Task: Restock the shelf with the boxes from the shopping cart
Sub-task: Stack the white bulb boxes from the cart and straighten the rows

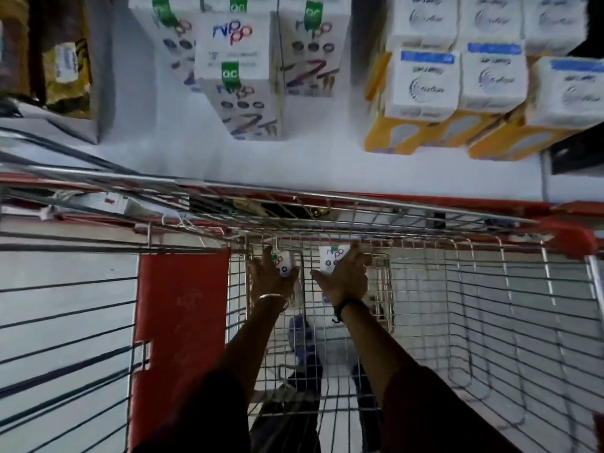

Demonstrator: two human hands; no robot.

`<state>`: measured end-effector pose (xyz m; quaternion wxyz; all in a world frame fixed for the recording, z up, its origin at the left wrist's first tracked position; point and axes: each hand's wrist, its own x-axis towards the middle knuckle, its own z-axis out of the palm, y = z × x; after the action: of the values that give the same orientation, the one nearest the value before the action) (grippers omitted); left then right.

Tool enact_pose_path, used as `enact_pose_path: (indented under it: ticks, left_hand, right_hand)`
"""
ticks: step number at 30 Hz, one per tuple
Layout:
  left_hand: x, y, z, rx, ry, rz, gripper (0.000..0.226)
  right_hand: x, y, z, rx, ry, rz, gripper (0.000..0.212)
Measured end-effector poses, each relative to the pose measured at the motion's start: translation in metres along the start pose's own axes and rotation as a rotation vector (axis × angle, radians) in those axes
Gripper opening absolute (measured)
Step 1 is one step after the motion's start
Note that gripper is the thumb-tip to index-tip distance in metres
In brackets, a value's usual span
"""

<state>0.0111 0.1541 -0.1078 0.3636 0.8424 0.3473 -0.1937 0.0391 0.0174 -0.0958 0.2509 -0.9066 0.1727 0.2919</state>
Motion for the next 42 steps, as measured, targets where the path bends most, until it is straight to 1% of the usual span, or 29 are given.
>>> enact_pose_path:
  ticks: [2, 4, 8, 11, 14, 17, 20, 24, 26, 29, 33, 37, 39, 42]
  left_hand:
    - [0.002, -0.001, 0.0, 0.052, 0.016, 0.035, 0.071]
    - [-0.001, -0.001, -0.004, 0.088, 0.014, 0.077, 0.064]
    - [-0.018, 0.006, -0.021, 0.033, 0.015, 0.142, 0.056]
    - [-0.045, 0.025, -0.043, -0.067, 0.053, 0.16, 0.055]
    - [-0.08, 0.044, -0.07, -0.123, 0.088, 0.267, 0.06]
    - [-0.117, 0.065, -0.099, -0.191, 0.19, 0.394, 0.059]
    - [-0.152, 0.086, -0.13, -0.237, 0.263, 0.471, 0.056]
    - [-0.182, 0.107, -0.171, -0.254, 0.362, 0.506, 0.057]
    - [-0.196, 0.122, -0.195, -0.278, 0.436, 0.556, 0.054]
    - [-0.21, 0.145, -0.234, -0.347, 0.53, 0.632, 0.053]
    - [-0.203, 0.166, -0.281, -0.386, 0.631, 0.727, 0.052]
    - [-0.173, 0.176, -0.302, -0.354, 0.726, 0.711, 0.048]
    - [-0.154, 0.178, -0.303, -0.333, 0.74, 0.684, 0.048]
    - [-0.123, 0.178, -0.298, -0.356, 0.719, 0.627, 0.048]
  right_hand:
    - [0.001, 0.001, 0.001, 0.052, 0.052, -0.031, 0.109]
    - [-0.005, 0.005, -0.005, 0.081, 0.059, -0.068, 0.099]
    - [-0.03, 0.015, -0.031, 0.083, 0.065, -0.163, 0.071]
    - [-0.058, 0.016, -0.058, 0.113, 0.092, -0.203, 0.065]
    - [-0.092, 0.011, -0.09, 0.181, 0.135, -0.242, 0.06]
    - [-0.125, 0.0, -0.123, 0.249, 0.204, -0.286, 0.057]
    - [-0.153, -0.015, -0.156, 0.278, 0.268, -0.334, 0.056]
    - [-0.179, -0.038, -0.196, 0.274, 0.358, -0.455, 0.059]
    - [-0.189, -0.053, -0.216, 0.301, 0.42, -0.492, 0.061]
    - [-0.201, -0.078, -0.244, 0.342, 0.509, -0.566, 0.059]
    - [-0.202, -0.116, -0.269, 0.347, 0.596, -0.624, 0.06]
    - [-0.189, -0.147, -0.272, 0.284, 0.698, -0.651, 0.058]
    - [-0.176, -0.159, -0.267, 0.262, 0.687, -0.657, 0.056]
    - [-0.154, -0.172, -0.252, 0.265, 0.628, -0.631, 0.055]
